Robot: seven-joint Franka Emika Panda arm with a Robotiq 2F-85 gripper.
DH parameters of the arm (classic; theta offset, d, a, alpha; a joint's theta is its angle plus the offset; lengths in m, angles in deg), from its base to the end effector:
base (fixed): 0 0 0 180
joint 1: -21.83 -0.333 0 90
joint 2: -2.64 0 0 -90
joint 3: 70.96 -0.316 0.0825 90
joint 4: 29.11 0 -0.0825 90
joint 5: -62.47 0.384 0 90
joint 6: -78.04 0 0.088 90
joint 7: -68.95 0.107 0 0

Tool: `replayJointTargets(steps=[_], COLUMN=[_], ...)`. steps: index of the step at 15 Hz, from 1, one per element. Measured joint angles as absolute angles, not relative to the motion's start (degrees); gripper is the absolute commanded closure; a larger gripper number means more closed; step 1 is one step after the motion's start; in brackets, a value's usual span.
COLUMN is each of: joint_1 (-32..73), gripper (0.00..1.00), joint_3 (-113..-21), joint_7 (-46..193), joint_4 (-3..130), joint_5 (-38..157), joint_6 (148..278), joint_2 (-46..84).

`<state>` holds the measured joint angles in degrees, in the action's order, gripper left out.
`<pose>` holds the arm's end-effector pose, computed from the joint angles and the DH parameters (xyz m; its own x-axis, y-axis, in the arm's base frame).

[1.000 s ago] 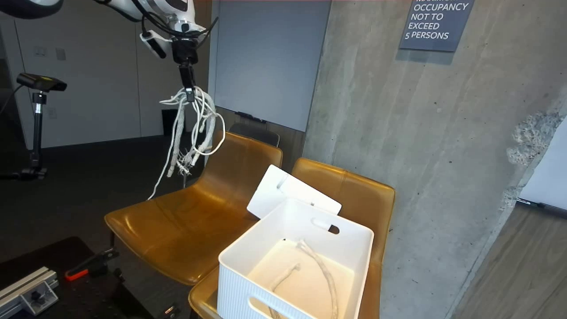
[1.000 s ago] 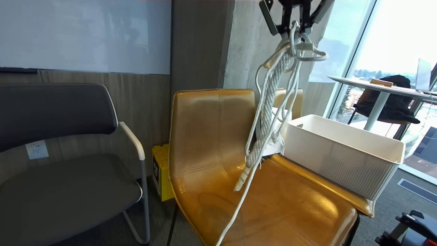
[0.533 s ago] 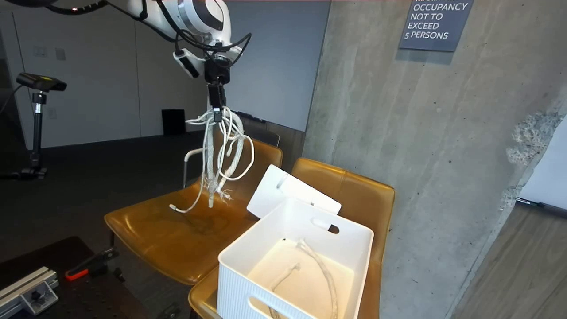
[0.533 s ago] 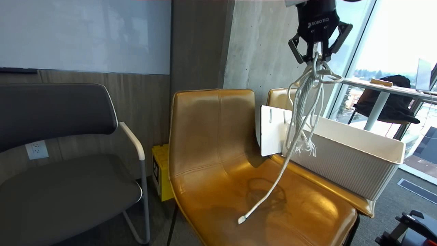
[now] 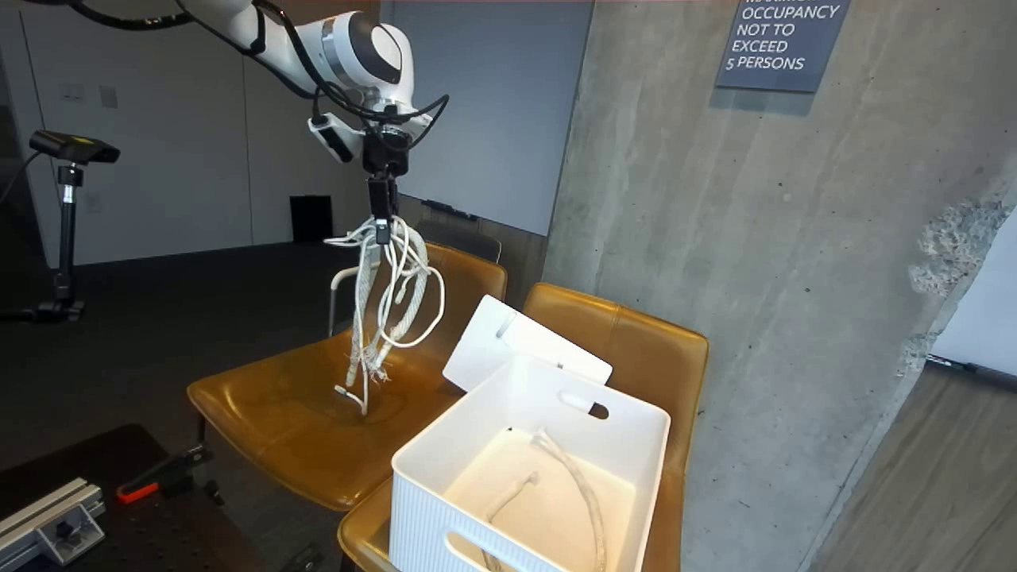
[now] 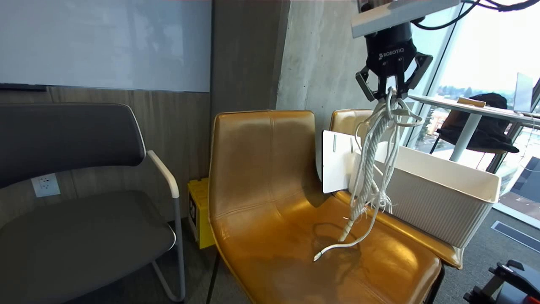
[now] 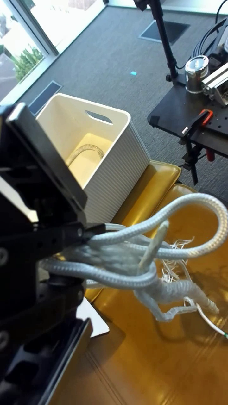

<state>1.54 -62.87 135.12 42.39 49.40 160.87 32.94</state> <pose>0.6583 0.1364 0.4441 0.6187 -0.7734 0.1382 -0.7478 -0.5258 0.4054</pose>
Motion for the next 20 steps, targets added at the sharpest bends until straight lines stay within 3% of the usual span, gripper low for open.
replayJointTargets(steps=[2,3,4,13,20], joint_1=[2.7,3.0,3.4,4.7,9.5], gripper=[0.97,0.63,0.62,0.01,0.00], joint_3=[-64.5,-65.1,-65.7,-67.3,-68.0], joint_7=[135.3,135.4,135.5,136.9,131.3], joint_4=[42.7,42.7,42.7,43.6,52.1], joint_5=[49.4,49.4,49.4,49.5,52.5], joint_6=[161.4,161.6,161.9,166.5,176.0], joint_2=[32.9,32.9,32.9,31.5,27.3])
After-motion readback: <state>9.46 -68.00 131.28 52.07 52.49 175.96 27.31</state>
